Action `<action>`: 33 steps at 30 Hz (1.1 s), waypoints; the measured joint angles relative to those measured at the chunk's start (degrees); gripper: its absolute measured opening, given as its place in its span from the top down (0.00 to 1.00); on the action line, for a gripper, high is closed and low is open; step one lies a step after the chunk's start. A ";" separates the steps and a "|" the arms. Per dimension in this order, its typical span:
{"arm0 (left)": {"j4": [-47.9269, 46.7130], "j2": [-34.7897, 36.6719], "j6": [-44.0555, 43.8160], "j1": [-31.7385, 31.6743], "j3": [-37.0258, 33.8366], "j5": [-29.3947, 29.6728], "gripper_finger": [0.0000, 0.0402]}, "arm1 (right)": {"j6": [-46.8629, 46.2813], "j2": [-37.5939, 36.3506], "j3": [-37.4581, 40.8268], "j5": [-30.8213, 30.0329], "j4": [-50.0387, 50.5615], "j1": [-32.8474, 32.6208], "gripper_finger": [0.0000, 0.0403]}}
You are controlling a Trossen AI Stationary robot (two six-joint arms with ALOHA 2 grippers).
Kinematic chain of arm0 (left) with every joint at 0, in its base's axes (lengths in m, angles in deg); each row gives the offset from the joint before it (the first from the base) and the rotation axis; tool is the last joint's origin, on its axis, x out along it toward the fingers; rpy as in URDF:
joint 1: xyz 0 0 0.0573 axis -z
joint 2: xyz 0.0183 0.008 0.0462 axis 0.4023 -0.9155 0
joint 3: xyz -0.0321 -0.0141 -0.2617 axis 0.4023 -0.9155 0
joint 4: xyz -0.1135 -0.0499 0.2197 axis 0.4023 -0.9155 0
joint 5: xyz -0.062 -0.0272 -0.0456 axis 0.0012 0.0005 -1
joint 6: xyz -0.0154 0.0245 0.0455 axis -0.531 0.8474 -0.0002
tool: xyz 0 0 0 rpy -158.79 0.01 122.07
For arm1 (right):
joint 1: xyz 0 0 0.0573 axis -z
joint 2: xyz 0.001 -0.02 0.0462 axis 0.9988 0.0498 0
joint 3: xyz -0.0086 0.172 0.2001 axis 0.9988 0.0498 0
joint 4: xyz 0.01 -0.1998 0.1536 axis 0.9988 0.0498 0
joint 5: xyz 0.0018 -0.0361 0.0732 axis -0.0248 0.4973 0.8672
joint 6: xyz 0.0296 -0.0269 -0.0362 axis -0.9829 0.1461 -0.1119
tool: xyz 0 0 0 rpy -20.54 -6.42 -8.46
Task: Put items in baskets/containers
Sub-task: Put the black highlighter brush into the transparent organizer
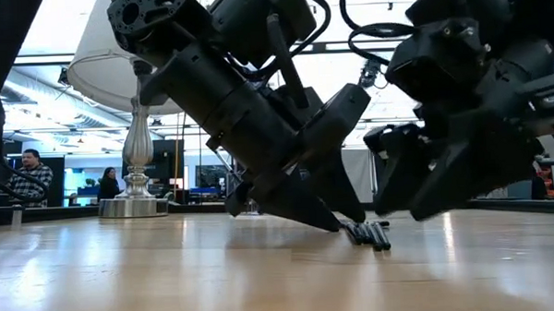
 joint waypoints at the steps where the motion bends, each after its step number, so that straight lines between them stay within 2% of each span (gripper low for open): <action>1: -0.56 -0.02 0.85 0.03 0.00 0.18 0.62 | 0.43 -0.80 0.00 -0.03 0.40 -0.14 0.55; 6: -1.76 -0.03 4.18 0.07 -0.08 0.36 0.71 | 0.62 -7.60 -0.03 -0.46 6.43 -0.46 0.55; 11: -3.52 -0.03 9.14 -0.13 -0.12 -1.12 0.79 | 0.76 -15.28 0.23 -6.37 14.29 -0.39 0.55; 15: -6.03 0.49 13.72 -0.21 -0.06 -5.14 0.80 | 0.42 -19.16 1.38 -7.98 14.53 -0.39 0.55; 22: -7.95 1.08 15.46 -0.10 -0.02 -5.88 0.72 | 0.39 -20.53 2.05 -8.13 14.65 -0.39 0.55; 27: -9.12 1.02 14.02 0.42 -0.04 -0.56 0.65 | 1.65 -20.34 2.05 -8.37 14.58 -0.20 0.55; 30: -9.34 0.63 13.59 0.48 -0.08 0.57 0.67 | 2.04 -20.31 2.05 -8.35 14.58 0.07 0.55; 33: -9.39 -0.26 11.64 0.99 -0.06 2.30 0.76 | 1.73 -20.31 2.05 -8.45 14.47 0.60 0.55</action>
